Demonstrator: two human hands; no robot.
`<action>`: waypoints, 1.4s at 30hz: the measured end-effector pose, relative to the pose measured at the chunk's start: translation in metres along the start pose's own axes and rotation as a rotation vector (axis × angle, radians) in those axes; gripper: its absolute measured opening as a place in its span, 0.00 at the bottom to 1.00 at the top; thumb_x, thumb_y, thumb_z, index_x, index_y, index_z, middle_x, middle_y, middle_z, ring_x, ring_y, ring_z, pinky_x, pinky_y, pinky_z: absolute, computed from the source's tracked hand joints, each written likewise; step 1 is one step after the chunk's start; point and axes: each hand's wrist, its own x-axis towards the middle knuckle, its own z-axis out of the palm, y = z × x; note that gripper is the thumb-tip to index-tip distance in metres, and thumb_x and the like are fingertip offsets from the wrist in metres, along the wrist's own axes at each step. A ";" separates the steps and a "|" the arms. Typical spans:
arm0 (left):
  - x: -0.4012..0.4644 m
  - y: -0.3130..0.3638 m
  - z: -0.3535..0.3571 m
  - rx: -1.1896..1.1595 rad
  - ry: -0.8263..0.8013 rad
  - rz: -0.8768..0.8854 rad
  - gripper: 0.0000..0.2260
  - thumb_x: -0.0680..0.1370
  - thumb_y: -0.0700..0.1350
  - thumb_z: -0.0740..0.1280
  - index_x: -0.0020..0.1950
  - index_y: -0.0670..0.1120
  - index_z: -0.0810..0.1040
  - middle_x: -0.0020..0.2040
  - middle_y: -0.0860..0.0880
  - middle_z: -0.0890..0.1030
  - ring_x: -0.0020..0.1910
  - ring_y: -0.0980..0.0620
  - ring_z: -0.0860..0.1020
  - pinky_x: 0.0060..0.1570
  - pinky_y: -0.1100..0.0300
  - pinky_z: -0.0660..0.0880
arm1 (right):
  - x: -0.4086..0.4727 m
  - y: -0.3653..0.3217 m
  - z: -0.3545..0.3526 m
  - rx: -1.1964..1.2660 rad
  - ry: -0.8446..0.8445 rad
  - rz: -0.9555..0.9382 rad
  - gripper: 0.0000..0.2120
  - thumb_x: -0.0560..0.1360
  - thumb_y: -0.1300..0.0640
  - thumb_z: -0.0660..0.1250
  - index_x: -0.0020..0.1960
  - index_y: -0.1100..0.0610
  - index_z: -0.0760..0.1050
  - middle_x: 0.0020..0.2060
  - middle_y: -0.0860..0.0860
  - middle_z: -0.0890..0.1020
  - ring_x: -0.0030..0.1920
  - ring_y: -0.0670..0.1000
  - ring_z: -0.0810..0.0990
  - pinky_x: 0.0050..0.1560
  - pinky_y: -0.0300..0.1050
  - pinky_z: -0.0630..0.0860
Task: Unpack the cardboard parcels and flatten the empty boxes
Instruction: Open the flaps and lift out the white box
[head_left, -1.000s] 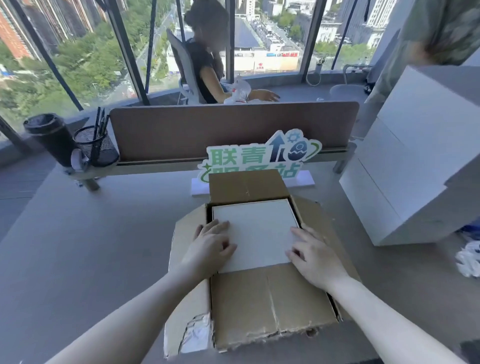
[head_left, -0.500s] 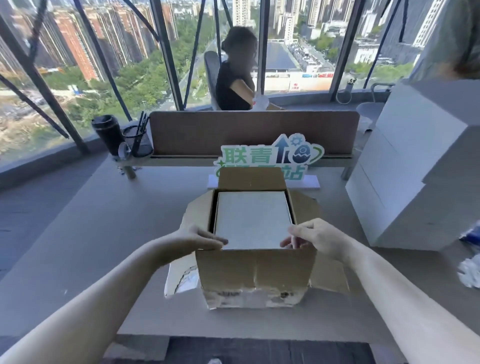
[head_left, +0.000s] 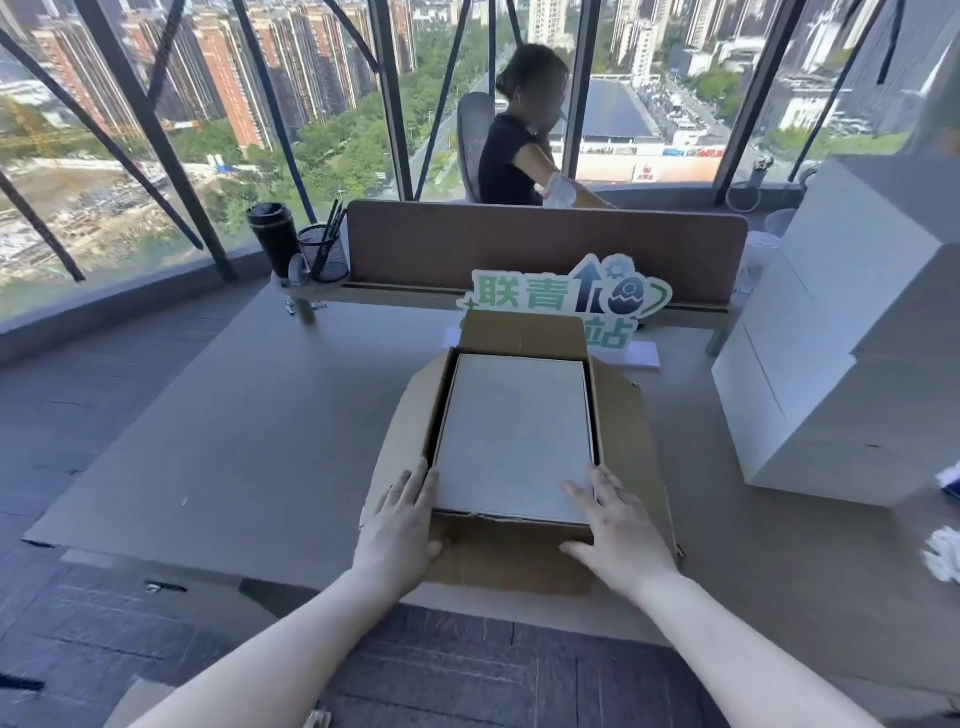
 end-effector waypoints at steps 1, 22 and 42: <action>0.000 0.001 0.004 0.029 0.018 0.019 0.39 0.80 0.53 0.63 0.80 0.49 0.40 0.81 0.52 0.45 0.80 0.50 0.46 0.77 0.56 0.49 | 0.000 0.000 0.005 -0.013 0.029 -0.002 0.35 0.78 0.43 0.66 0.79 0.46 0.54 0.80 0.53 0.46 0.80 0.52 0.43 0.77 0.47 0.48; 0.095 0.024 -0.069 -0.460 -0.200 -0.134 0.14 0.79 0.49 0.61 0.59 0.41 0.71 0.52 0.45 0.78 0.47 0.45 0.75 0.45 0.55 0.73 | 0.088 -0.050 -0.044 0.217 -0.025 0.569 0.17 0.75 0.52 0.60 0.60 0.58 0.75 0.52 0.57 0.81 0.52 0.60 0.79 0.43 0.45 0.74; 0.122 0.037 -0.061 -0.452 -0.259 -0.395 0.10 0.75 0.48 0.59 0.50 0.44 0.75 0.39 0.49 0.77 0.42 0.45 0.78 0.37 0.59 0.68 | 0.118 -0.024 -0.057 0.367 -0.211 0.657 0.28 0.72 0.46 0.63 0.67 0.59 0.68 0.51 0.53 0.79 0.47 0.56 0.78 0.47 0.46 0.73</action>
